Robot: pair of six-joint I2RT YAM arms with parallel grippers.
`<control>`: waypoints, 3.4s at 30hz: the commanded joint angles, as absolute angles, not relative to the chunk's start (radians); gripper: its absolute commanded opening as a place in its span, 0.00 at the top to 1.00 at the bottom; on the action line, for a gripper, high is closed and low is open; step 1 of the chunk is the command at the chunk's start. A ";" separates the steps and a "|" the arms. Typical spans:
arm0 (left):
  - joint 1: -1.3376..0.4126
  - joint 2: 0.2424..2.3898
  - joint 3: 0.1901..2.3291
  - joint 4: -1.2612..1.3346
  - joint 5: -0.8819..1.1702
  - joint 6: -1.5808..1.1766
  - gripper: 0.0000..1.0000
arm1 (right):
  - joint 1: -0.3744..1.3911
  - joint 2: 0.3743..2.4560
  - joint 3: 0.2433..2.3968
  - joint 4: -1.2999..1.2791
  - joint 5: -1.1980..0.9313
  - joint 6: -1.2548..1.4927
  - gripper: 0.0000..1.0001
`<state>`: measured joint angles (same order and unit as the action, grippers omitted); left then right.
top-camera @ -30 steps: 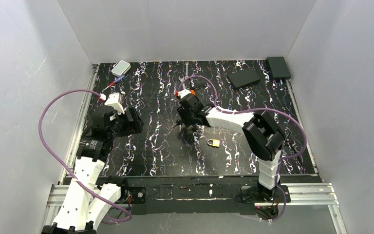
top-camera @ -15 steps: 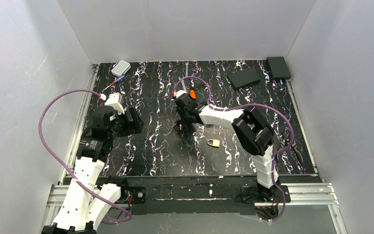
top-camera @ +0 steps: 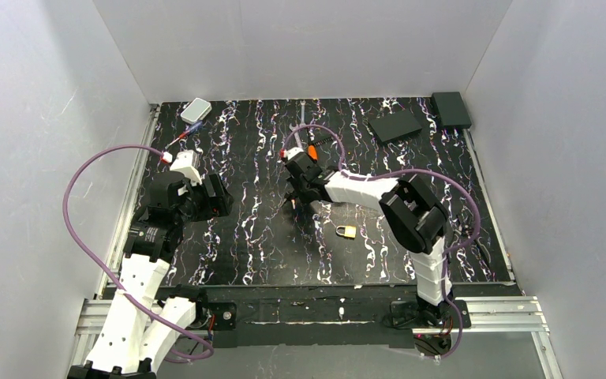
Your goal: Unlock with the key
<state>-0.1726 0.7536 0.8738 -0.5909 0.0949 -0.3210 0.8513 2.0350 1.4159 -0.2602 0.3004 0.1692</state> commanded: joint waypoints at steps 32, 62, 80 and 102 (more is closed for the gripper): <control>-0.446 0.504 0.407 -0.020 0.285 -1.541 0.31 | 0.865 1.084 0.702 0.422 -0.216 0.686 0.99; -0.870 0.875 0.529 0.086 -0.048 -1.990 0.49 | 0.882 0.967 0.544 0.661 -0.249 0.667 0.99; -0.906 0.933 0.584 0.086 -0.042 -1.981 0.59 | 0.890 0.962 0.470 0.751 -0.270 0.651 0.99; -0.909 0.913 0.584 0.081 -0.052 -1.982 0.72 | 0.891 0.989 0.440 0.782 -0.286 0.599 0.99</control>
